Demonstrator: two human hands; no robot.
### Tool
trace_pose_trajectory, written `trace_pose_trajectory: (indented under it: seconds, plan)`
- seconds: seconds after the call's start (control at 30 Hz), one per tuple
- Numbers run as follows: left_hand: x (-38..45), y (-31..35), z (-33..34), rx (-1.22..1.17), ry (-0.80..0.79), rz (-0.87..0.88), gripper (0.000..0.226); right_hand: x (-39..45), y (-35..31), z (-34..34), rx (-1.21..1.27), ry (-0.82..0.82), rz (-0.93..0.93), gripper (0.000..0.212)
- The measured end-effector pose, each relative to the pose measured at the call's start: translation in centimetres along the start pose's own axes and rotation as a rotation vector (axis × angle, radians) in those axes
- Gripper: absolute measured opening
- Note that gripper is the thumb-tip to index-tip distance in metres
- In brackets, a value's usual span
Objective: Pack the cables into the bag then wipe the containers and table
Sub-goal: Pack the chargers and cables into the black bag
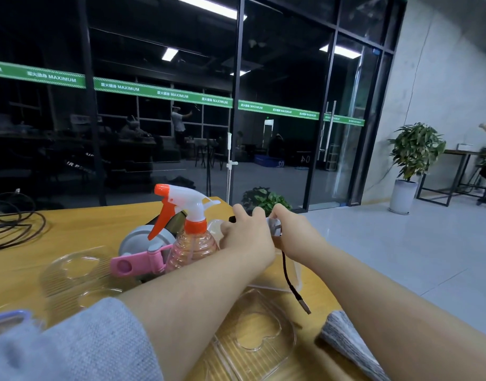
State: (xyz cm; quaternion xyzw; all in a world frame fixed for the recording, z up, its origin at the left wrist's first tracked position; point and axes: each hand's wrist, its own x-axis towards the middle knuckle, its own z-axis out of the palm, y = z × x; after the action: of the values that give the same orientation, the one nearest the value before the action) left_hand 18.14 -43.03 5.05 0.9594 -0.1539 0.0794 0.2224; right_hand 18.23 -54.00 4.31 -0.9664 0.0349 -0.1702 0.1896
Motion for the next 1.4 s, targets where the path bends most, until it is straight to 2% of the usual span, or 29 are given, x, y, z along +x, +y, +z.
trace_pose_trajectory:
  seconds: [0.33,0.7,1.2,1.4]
  plan:
    - [-0.7,0.2,-0.2,-0.053,-0.01,-0.022,0.044,0.1,-0.7,0.1,0.043,-0.003,0.076,0.02]
    - [-1.2,0.7,-0.6,-0.116,0.075,0.022,0.044,0.1,-2.0,-1.2,-0.086,-0.103,0.049,0.017]
    - [-2.0,1.4,-2.2,-0.253,0.15,0.124,0.043,-0.6,-1.4,-4.4,0.212,0.101,0.101,0.025]
    - [-3.8,1.3,-4.2,-0.349,0.234,0.269,0.052,-2.7,-2.9,-7.0,0.211,0.198,0.056,0.027]
